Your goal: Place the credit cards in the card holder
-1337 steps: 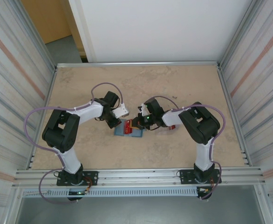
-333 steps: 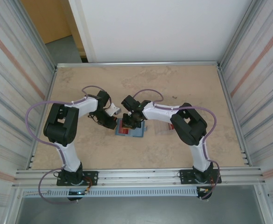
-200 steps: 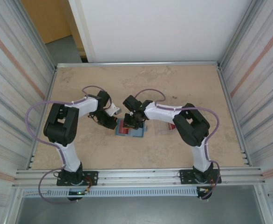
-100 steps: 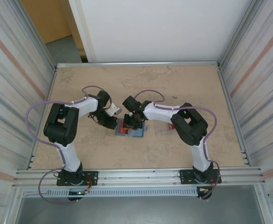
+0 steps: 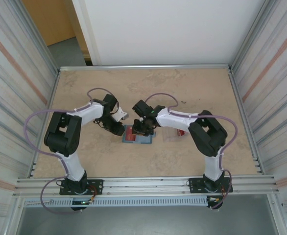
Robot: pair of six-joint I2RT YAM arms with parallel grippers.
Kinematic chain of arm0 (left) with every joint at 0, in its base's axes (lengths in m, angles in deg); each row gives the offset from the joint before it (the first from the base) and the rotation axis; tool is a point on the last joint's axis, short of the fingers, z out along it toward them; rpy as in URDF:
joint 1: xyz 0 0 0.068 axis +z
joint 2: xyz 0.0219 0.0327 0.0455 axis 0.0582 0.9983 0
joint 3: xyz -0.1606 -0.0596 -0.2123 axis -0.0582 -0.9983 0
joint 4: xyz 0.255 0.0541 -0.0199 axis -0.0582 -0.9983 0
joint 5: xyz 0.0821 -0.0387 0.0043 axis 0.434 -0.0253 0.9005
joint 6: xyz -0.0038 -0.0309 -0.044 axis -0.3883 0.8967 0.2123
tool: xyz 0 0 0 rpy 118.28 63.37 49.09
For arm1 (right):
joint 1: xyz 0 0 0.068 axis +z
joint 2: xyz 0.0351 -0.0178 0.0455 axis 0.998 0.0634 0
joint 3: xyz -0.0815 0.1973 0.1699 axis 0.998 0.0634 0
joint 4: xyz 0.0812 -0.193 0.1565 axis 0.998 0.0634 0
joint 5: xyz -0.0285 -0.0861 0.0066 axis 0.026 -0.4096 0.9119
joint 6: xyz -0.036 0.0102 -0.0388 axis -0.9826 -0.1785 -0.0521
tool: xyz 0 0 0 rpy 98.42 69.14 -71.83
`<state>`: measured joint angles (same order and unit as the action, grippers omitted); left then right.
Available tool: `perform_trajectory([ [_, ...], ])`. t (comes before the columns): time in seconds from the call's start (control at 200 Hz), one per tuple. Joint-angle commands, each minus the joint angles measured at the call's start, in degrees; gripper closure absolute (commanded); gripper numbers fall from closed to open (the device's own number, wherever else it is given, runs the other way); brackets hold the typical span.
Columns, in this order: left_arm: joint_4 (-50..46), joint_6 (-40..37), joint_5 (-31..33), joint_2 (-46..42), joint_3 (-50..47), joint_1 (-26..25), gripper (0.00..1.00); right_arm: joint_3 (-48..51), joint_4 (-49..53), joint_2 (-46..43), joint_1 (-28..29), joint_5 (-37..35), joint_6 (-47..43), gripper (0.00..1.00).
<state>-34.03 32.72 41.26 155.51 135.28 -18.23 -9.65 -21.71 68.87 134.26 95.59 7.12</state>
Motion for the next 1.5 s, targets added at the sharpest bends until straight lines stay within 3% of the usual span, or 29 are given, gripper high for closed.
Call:
perform_trajectory([
  [0.0,0.81,-1.67,5.69,-7.23,0.38,-2.49,0.63,3.62,3.1,-6.35,-1.83,-3.26,-1.7,0.73],
  [0.17,-0.82,-0.63,4.69,-8.74,3.61,-9.65,0.51,9.59,2.46,-10.87,-4.3,-3.22,-1.4,0.86],
  [0.301,1.26,-1.15,9.79,-7.84,3.82,-16.81,0.47,13.12,2.18,-14.31,-5.16,-4.17,-1.15,1.0],
  [0.626,-1.93,4.5,5.04,3.36,11.95,-20.14,0.45,22.11,1.84,-24.65,-7.02,-5.94,1.3,1.0],
  [0.907,-2.6,5.91,7.43,9.18,13.5,-21.14,0.46,27.31,-3.64,-26.8,-7.06,-3.3,3.8,1.0],
  [1.118,-1.98,6.43,8.04,11.37,12.34,-21.1,0.53,28.09,-6.47,-26.56,-7.12,-2.42,4.23,1.0],
  [1.498,-1.42,6.75,4.29,11.23,10.81,-18.44,0.83,27.64,-13.77,-21.96,-7.07,1.21,5.64,0.98],
])
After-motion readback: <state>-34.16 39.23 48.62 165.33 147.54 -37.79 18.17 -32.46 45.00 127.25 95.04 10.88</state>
